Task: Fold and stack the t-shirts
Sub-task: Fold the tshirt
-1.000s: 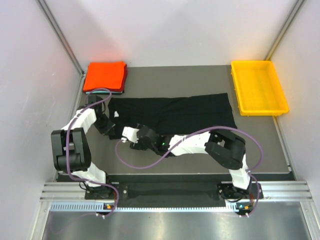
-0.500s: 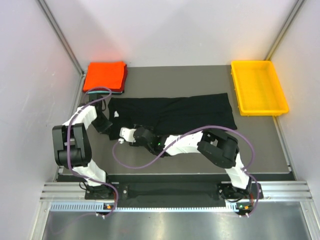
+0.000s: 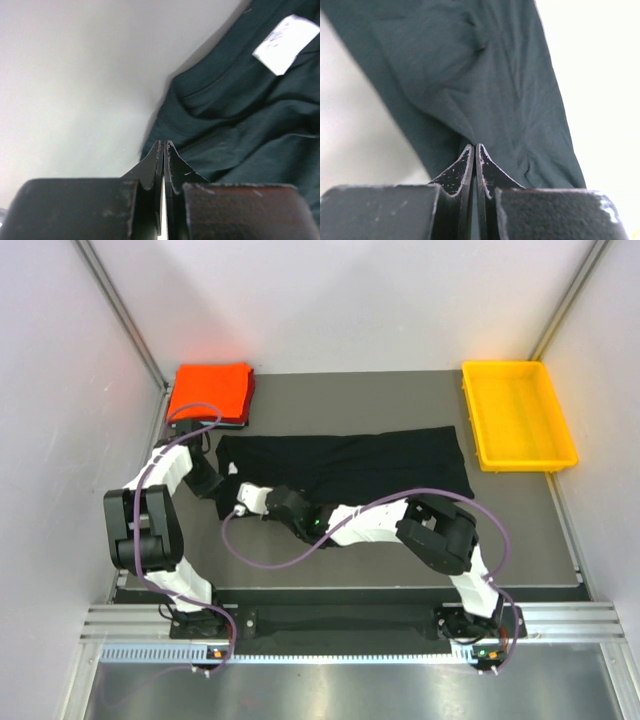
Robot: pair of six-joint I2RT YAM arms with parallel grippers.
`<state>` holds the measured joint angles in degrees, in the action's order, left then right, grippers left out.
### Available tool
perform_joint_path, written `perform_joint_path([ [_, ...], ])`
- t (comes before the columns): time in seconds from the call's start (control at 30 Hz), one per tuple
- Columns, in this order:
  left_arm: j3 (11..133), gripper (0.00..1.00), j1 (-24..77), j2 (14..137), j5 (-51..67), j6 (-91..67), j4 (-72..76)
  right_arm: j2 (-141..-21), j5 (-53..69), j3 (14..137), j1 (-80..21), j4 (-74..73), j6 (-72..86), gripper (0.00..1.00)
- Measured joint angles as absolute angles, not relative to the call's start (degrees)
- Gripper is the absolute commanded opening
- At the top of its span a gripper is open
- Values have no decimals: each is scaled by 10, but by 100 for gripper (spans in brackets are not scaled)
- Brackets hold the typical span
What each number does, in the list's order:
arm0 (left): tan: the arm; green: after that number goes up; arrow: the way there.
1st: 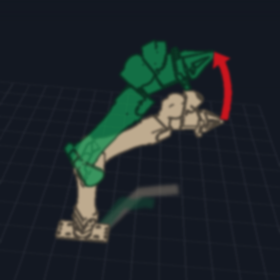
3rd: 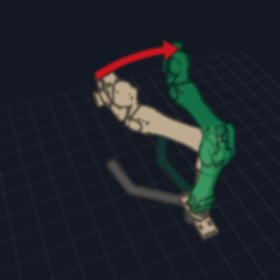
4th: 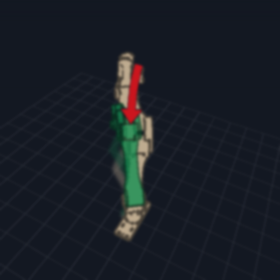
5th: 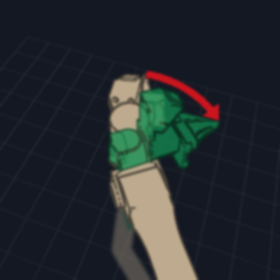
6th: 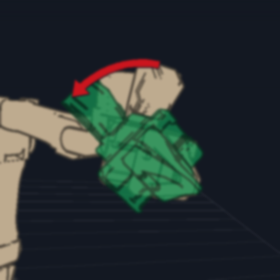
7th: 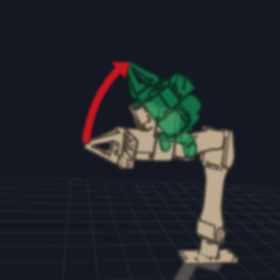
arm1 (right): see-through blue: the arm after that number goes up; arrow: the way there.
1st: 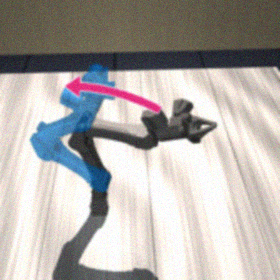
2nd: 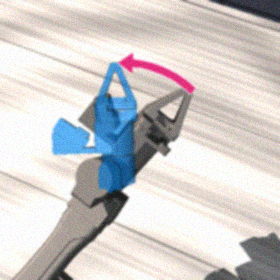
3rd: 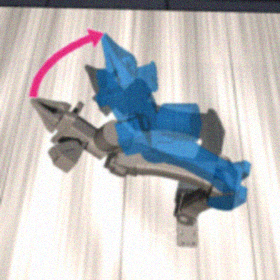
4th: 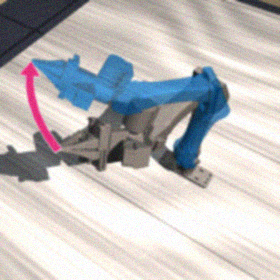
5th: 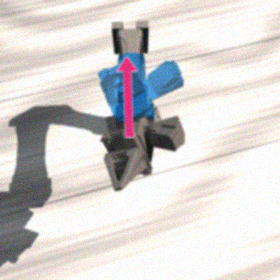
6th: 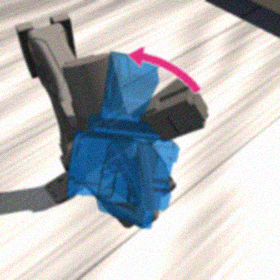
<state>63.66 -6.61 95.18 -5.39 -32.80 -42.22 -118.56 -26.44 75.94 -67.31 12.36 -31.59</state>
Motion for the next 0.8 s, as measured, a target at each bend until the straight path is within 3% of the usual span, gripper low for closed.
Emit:
perform_joint_path([
  [0.3, 680, 13, -66, 952, 15, -333, -412, -1198, -250, 828, -608, 106, -277, 0],
  [0.57, 698, 33, -66, 970, 150, -350, -365, -1235, -228, 870, -557, 85, -268, 0],
  [0.8, 698, 34, -66, 1001, 234, -375, -325, -1263, -206, 909, -546, 67, -272, 0],
])
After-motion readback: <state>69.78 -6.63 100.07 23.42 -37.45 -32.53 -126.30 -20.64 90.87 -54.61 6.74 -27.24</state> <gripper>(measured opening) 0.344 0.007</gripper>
